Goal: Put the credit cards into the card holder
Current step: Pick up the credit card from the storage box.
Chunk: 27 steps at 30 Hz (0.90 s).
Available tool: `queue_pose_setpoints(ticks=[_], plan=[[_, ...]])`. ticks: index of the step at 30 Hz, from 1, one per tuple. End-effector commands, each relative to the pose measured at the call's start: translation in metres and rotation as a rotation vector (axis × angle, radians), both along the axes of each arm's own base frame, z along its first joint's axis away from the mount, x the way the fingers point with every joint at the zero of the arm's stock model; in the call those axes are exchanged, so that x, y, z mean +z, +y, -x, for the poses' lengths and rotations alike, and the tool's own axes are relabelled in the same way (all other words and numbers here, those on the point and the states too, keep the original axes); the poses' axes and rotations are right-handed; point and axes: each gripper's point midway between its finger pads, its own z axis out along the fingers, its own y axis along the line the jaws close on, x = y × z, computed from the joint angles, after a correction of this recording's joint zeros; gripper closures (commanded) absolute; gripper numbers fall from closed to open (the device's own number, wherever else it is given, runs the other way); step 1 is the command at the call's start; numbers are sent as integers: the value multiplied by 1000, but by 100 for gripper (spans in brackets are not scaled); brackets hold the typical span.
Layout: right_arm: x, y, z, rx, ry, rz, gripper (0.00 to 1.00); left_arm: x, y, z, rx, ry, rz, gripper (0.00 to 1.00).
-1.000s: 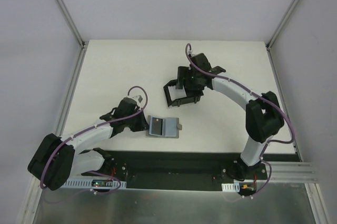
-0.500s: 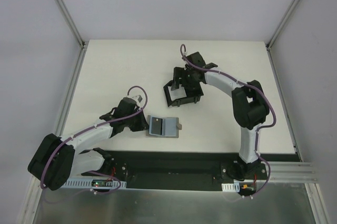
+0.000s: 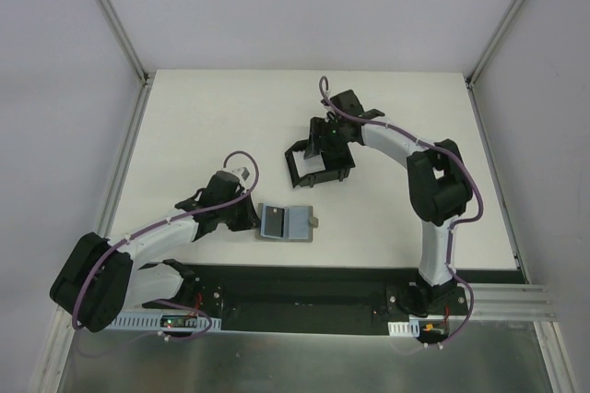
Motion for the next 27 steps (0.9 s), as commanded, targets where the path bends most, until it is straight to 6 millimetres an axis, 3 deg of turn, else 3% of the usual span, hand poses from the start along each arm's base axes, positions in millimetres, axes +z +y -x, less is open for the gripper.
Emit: queue_pose_setpoints(ticks=[1,15,27], plan=[[38,7,-5,23,-75,-67,41,6,-1,-6,-11,-12,1,100],[39,-2,-6,2,-72,-67,70,4,-3,-7,-21,0,-4,100],[42,-15,-13,-23,-89,-51,87,3,-4,-6,-26,6,-3,100]])
